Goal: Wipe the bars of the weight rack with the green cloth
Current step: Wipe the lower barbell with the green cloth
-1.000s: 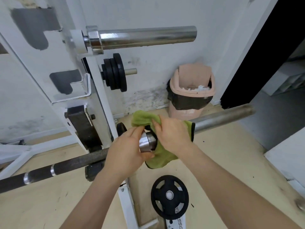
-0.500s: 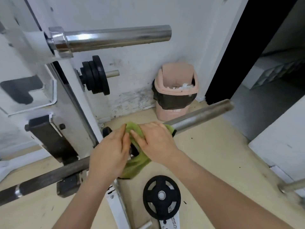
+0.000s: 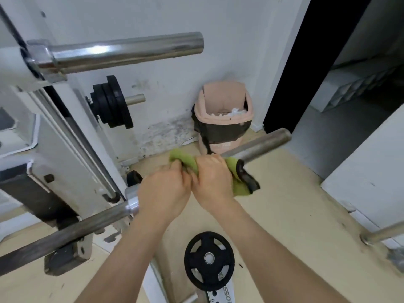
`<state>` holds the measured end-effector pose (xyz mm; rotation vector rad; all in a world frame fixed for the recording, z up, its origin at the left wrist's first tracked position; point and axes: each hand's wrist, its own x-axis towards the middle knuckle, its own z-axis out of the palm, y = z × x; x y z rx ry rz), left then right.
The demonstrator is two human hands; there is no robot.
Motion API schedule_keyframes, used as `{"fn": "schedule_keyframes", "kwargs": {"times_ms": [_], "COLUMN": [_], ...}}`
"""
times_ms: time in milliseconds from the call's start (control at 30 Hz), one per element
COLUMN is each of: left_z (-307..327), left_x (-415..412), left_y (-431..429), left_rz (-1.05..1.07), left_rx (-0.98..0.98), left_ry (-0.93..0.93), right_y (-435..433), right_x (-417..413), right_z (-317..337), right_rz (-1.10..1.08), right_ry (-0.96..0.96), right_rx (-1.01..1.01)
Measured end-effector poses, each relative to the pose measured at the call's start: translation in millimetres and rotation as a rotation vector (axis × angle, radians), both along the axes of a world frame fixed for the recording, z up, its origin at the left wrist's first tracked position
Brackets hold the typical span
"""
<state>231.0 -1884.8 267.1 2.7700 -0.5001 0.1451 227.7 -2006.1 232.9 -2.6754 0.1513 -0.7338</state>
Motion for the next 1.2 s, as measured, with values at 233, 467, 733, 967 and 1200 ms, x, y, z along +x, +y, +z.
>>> {"fn": "schedule_keyframes", "kwargs": {"times_ms": [233,467,733,967,1200], "left_z": [-16,9,-36,2,-30], "left_x": [-29,-11,-10,-20,11], "left_y": [10,-14,-24,-24,-34], "left_rz": [-0.072,-0.026,-0.036,-0.022,0.009], "left_rx": [0.232,-0.012,0.249,0.093,0.25], "left_ry": [-0.124,-0.087,-0.153,-0.149,-0.099], "right_y": [-105,-160,-66,-208,-100], "right_x": [14,25,10,39,8], "right_z": [-9,8,-1,3,-1], "right_rz": [-0.025,-0.519,0.042,-0.471,-0.174], "right_ry": [-0.059,0.063,0.081,0.172,0.206], "right_rx": [0.003,0.217,-0.017,0.174,0.028]}}
